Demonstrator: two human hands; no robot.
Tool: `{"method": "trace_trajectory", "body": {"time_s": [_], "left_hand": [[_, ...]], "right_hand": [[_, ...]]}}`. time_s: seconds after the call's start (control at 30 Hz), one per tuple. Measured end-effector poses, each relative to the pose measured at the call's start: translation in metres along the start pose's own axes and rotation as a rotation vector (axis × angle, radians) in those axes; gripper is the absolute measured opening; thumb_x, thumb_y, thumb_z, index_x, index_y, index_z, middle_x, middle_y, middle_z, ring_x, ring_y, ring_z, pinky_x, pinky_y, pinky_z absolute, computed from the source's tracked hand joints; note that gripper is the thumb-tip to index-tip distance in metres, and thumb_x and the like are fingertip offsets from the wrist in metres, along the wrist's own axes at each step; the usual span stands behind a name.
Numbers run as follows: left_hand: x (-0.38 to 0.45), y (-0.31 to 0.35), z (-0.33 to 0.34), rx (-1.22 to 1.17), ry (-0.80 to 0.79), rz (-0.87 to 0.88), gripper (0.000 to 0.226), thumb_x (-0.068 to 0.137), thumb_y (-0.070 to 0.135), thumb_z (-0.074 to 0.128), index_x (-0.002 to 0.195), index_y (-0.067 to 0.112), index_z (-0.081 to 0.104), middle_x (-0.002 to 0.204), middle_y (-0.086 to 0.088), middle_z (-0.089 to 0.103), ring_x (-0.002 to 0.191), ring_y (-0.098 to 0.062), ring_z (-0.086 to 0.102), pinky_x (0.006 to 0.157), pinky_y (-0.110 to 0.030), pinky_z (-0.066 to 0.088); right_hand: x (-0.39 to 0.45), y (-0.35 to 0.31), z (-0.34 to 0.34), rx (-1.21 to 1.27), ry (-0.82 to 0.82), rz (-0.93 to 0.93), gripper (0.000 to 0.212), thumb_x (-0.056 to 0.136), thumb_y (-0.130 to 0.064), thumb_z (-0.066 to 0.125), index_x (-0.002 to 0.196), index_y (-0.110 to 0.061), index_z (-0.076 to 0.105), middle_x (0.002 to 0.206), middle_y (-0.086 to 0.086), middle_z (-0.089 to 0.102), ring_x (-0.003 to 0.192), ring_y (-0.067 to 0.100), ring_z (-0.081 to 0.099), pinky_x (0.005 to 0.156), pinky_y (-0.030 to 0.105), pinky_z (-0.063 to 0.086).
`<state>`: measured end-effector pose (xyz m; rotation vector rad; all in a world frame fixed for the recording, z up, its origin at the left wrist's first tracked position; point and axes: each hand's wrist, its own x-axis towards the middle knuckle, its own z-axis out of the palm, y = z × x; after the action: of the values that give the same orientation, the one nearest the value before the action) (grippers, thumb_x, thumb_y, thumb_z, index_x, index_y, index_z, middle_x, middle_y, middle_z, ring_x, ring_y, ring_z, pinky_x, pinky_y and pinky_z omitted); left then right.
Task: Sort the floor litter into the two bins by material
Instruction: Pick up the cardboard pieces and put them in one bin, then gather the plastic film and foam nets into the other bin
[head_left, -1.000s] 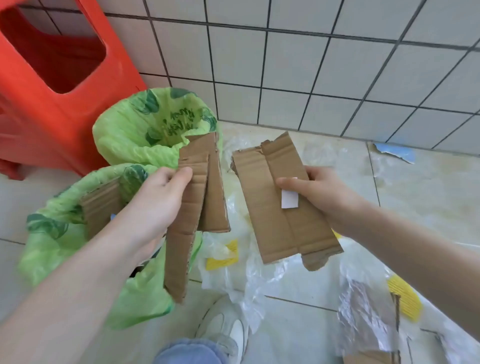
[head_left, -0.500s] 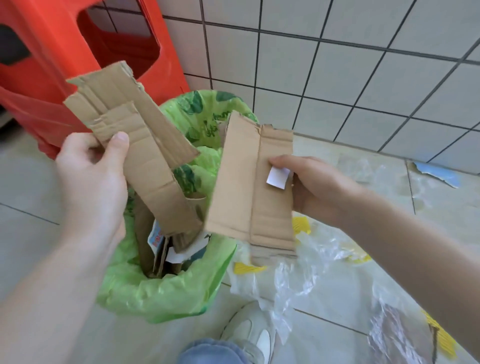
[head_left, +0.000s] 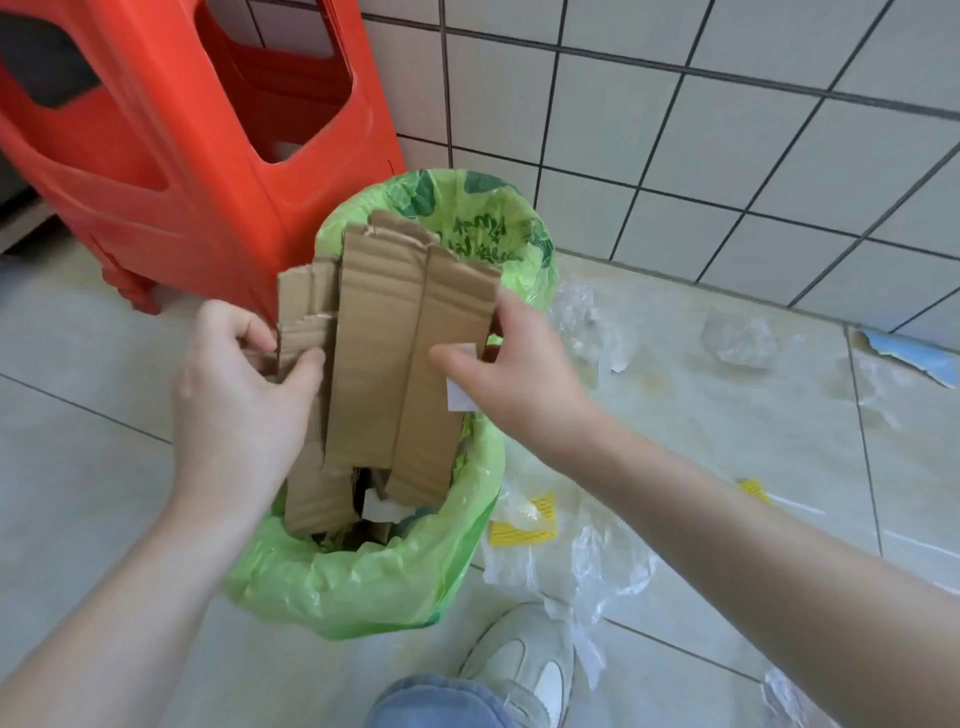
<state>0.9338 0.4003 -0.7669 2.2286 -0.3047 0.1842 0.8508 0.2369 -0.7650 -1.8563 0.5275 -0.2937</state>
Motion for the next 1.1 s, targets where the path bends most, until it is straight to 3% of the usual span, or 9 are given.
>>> {"method": "trace_trajectory", "body": {"time_s": [0.1,0.2,0.37,0.5,0.57,0.73,0.93,1.03,1.1], "left_hand": [[-0.005,-0.012,0.001,0.142,-0.075,-0.001,0.039,0.078,0.019,0.070,0.102,0.017,0.040,0.086,-0.003,0.058,0.079,-0.034,0.057,0.069,-0.041,0.044],[-0.006,-0.020,0.001,0.270,-0.137,0.015,0.038,0.079,0.020,0.069,0.106,0.020,0.042,0.078,0.006,0.054,0.079,-0.035,0.058,0.066,-0.039,0.042],[-0.004,-0.027,-0.001,0.378,-0.193,0.088,0.012,0.080,0.025,0.064,0.081,0.021,0.053,0.071,-0.004,0.061,0.069,-0.036,0.056,0.062,-0.042,0.049],[-0.009,-0.019,-0.001,0.277,-0.195,0.100,0.012,0.084,0.029,0.056,0.077,0.022,0.050,0.065,-0.001,0.059,0.066,-0.035,0.053,0.063,-0.044,0.049],[-0.010,-0.011,-0.001,0.209,-0.170,0.089,0.008,0.086,0.034,0.057,0.089,0.027,0.055,0.074,0.006,0.063,0.072,-0.029,0.057,0.067,-0.043,0.049],[-0.007,-0.009,0.002,0.240,-0.131,0.129,0.025,0.082,0.042,0.067,0.100,0.024,0.062,0.087,0.001,0.067,0.082,-0.030,0.061,0.070,-0.041,0.050],[-0.010,-0.016,0.010,0.430,-0.159,0.166,0.031,0.080,0.034,0.072,0.068,0.015,0.051,0.057,-0.005,0.056,0.060,-0.032,0.051,0.050,-0.035,0.042],[-0.006,-0.012,0.009,0.436,-0.166,0.140,0.025,0.078,0.035,0.074,0.089,0.018,0.060,0.077,-0.006,0.065,0.075,-0.034,0.058,0.059,-0.037,0.047],[-0.006,-0.006,0.006,0.402,-0.153,0.158,0.039,0.076,0.033,0.075,0.108,0.021,0.058,0.099,-0.003,0.064,0.091,-0.032,0.059,0.069,-0.041,0.049]], "right_hand": [[-0.007,0.005,0.011,-0.168,-0.071,-0.018,0.017,0.083,-0.018,0.063,0.097,-0.014,0.054,0.067,-0.008,0.062,0.054,-0.005,0.059,0.051,0.023,0.051],[-0.010,0.007,0.019,-0.418,-0.100,-0.021,0.024,0.085,-0.029,0.062,0.079,-0.017,0.043,0.060,-0.007,0.050,0.055,0.007,0.051,0.048,0.029,0.042],[-0.003,0.013,0.019,-0.711,-0.052,-0.117,0.043,0.081,-0.054,0.062,0.080,-0.015,0.045,0.083,0.000,0.047,0.092,0.023,0.038,0.078,0.031,0.036],[0.003,0.017,0.011,-0.582,-0.035,0.011,0.065,0.069,-0.078,0.048,0.100,-0.021,0.060,0.095,-0.002,0.056,0.099,0.024,0.042,0.092,0.040,0.042],[0.004,0.018,0.006,-0.436,0.000,0.047,0.062,0.070,-0.074,0.050,0.098,-0.020,0.059,0.096,-0.002,0.061,0.098,0.024,0.051,0.087,0.043,0.047],[0.004,0.020,0.000,-0.362,-0.025,0.010,0.020,0.081,-0.027,0.063,0.093,-0.011,0.061,0.086,0.000,0.065,0.073,0.014,0.055,0.064,0.032,0.048],[-0.005,0.034,0.008,-0.656,-0.026,-0.082,0.024,0.084,-0.036,0.060,0.086,-0.014,0.052,0.089,0.003,0.059,0.089,0.027,0.049,0.074,0.039,0.046],[-0.007,0.034,0.004,-0.642,-0.010,-0.117,0.029,0.083,-0.040,0.062,0.092,-0.015,0.050,0.092,0.001,0.058,0.091,0.025,0.050,0.076,0.038,0.047],[-0.009,0.033,-0.003,-0.564,-0.023,-0.095,0.036,0.082,-0.044,0.064,0.103,-0.019,0.050,0.096,-0.003,0.058,0.092,0.019,0.052,0.077,0.034,0.047]]}}
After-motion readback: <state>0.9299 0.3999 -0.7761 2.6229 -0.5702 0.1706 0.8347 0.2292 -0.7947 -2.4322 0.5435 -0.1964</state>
